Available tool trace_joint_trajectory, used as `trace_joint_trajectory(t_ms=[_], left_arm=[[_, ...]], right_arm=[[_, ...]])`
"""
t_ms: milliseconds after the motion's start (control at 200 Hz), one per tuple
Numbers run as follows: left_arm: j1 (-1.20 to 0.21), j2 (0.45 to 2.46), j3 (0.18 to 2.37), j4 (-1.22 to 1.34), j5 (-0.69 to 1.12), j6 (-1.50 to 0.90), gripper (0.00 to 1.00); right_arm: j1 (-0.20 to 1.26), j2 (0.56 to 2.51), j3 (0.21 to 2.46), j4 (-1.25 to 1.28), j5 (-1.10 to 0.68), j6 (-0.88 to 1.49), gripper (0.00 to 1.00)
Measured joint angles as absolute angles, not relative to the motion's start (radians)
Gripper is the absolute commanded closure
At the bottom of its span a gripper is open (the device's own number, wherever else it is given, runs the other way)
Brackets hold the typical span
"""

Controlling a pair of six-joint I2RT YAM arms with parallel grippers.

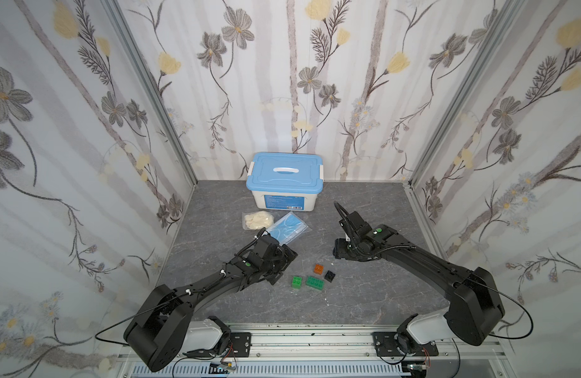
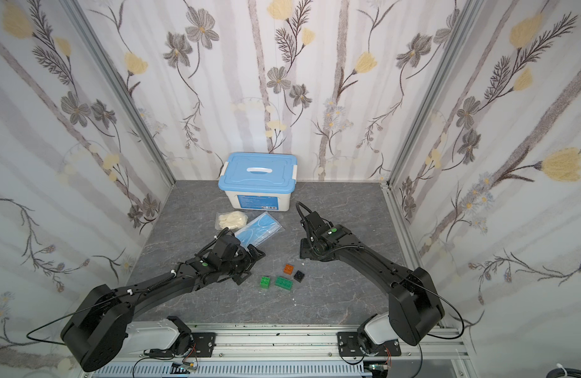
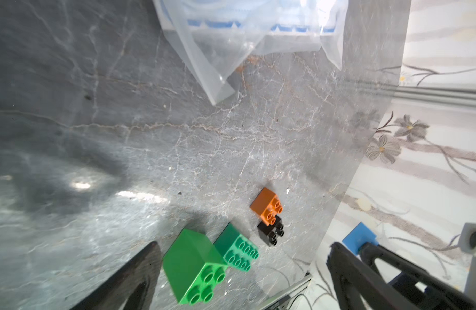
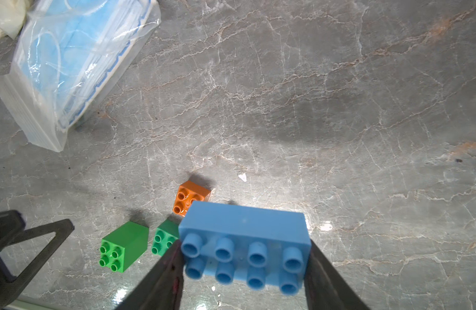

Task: Assemble the letter f with lego
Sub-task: Move the lego brick at the center of the board.

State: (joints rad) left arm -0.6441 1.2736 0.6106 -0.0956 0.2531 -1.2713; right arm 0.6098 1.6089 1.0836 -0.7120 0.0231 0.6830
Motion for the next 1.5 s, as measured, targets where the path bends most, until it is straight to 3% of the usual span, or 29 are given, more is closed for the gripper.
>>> trace_joint_trajectory(t_ms=[385, 824, 1499], left_arm=[[-0.643, 1.248, 0.529, -0.105, 0.358, -1.182, 0.00], [-0.716, 1.457, 0.530, 0.205, 0.419, -1.276, 0.00], [-0.788, 1.623, 0.635, 0.345, 0.414, -1.317, 0.00]], right_arm=[[0.620, 1.611, 1.048, -0.674, 0.002, 0.683, 0.37], [0.620, 1.609, 1.028, -0.667, -0.001, 0.683, 0.36], [0.596, 1.609, 1.029, -0.671, -0.005, 0.671, 0.35]])
